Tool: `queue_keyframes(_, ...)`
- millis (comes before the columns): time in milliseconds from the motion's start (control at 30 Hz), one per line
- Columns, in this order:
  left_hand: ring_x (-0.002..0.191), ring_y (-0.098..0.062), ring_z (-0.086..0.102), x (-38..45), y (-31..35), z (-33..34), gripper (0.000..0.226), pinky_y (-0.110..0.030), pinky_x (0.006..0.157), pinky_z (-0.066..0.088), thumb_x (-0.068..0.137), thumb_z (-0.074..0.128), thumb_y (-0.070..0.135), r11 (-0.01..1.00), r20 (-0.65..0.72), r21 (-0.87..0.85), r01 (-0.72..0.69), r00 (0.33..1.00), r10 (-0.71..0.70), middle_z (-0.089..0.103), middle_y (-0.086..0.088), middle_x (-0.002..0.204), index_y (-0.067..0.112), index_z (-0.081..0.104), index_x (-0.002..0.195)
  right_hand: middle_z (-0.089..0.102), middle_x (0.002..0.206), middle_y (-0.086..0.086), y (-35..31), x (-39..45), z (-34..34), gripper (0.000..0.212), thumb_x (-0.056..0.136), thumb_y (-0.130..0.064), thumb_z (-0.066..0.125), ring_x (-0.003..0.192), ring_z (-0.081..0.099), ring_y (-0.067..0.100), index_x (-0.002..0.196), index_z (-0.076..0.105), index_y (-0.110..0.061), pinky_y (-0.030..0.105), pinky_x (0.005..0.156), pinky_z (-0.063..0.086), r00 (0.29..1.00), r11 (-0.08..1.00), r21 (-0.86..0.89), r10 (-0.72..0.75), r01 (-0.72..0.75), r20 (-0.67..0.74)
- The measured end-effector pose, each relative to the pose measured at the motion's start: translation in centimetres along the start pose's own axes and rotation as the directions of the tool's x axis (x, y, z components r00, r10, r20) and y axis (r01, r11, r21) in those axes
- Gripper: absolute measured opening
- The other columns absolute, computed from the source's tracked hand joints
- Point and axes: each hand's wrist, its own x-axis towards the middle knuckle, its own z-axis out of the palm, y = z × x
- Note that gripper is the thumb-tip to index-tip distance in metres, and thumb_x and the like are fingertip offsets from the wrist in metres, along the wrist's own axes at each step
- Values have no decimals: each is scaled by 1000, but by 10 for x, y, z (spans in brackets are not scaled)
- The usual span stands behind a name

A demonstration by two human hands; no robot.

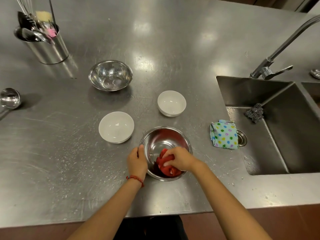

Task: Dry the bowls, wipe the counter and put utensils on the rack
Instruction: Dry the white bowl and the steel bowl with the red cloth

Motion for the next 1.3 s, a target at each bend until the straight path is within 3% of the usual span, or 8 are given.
queue_keyframes(167,56,-6,48,-4,-9,6,36,-21,53,37,95,42,23,998,64,56,5,998,-9,53,6,60,23,53,61,68,104,15,-13,4,32,24,78,-9,70,94,62,21,101,69,-6,13,78,44,988,912,408,25,40,-153)
queue_keyframes(367,55,-13,44,-3,-11,3,36,-30,55,38,95,41,24,998,105,65,25,994,-31,51,0,59,16,50,61,59,88,-5,-40,26,52,20,79,-7,67,74,52,-5,98,64,-11,-4,63,37,807,701,706,359,98,-469)
queue_keyframes(567,51,-10,37,-9,-6,3,39,-18,47,34,94,44,18,999,77,43,14,997,-17,42,2,54,16,41,56,60,108,1,-40,38,47,23,85,-20,61,93,47,9,108,55,-19,13,78,34,527,670,739,604,71,-598)
queue_keyframes(733,50,-12,32,-11,1,5,42,-25,49,31,95,43,20,998,90,67,13,996,-19,37,1,52,16,35,54,56,113,6,-24,32,44,25,86,-19,60,94,47,12,110,53,-16,17,76,34,416,659,750,670,48,-615)
queue_keyframes(833,51,-12,32,-15,3,9,41,-16,45,30,95,42,15,998,113,67,-13,994,5,37,1,52,15,36,54,60,109,7,-27,36,42,25,86,-18,61,94,58,13,110,53,-15,18,78,38,464,649,759,659,45,-592)
queue_keyframes(900,52,-12,34,-16,4,9,40,-19,48,31,95,42,15,997,105,72,-4,994,-4,40,0,54,14,39,56,63,100,2,-29,39,40,24,85,-19,62,82,62,3,107,55,-19,13,76,44,629,692,721,549,28,-551)
queue_keyframes(1000,53,-12,37,-12,6,8,38,-25,50,32,96,41,18,995,102,93,21,994,-30,43,0,55,14,42,58,62,101,0,-27,39,36,23,83,-21,63,95,59,17,105,56,-23,32,85,50,808,805,593,344,8,-478)
queue_keyframes(1300,54,-16,34,-19,5,8,39,-29,52,31,95,43,18,996,112,86,1,994,-11,40,-5,55,10,42,57,50,125,10,4,17,-5,33,92,-25,51,105,52,24,124,49,-24,33,90,43,682,958,284,234,-40,-693)
